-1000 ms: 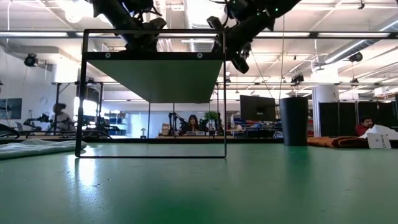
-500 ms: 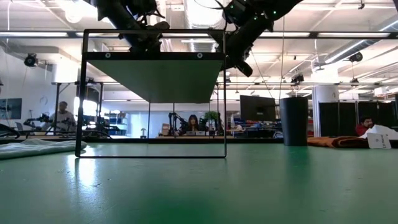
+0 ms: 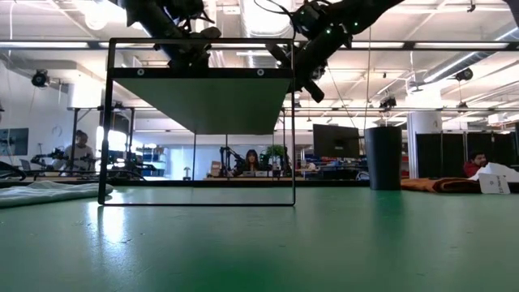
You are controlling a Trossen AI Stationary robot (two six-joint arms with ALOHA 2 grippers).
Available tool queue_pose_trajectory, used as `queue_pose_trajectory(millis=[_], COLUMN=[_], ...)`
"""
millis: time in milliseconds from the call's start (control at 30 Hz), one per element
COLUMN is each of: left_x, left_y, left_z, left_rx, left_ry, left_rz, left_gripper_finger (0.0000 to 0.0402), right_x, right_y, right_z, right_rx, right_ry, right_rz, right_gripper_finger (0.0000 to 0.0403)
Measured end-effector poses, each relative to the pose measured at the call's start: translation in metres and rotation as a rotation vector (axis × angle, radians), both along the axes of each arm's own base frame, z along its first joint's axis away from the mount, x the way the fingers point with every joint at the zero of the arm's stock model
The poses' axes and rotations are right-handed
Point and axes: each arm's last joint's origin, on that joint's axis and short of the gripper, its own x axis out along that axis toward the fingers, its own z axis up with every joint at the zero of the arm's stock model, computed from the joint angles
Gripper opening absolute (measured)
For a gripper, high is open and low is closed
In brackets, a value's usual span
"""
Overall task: Stack small to large cups/mugs on shelf
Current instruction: Put the blue mug on the shelf
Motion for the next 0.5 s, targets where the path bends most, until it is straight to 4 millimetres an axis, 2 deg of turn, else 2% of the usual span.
queue_pose_trajectory(millis=[267,500], left_x=[0.0,0.0], left_y=[0.0,0.0], left_z=[0.0,0.0], left_rx=[0.0,-0.001], left_ry=[-0.001,-0.002], left_rz=[0.0,-0.001], left_gripper_finger=[0.0025,0.0025], right_x=[0.003,0.01], right_y=[0.0,-0.002], right_z=[0.003,-0.011], right_rx=[-0.015,0.012], right_ry=[-0.034,-0.014], right_rz=[0.041,0.062], right_gripper_finger=[0.0009,0.0009])
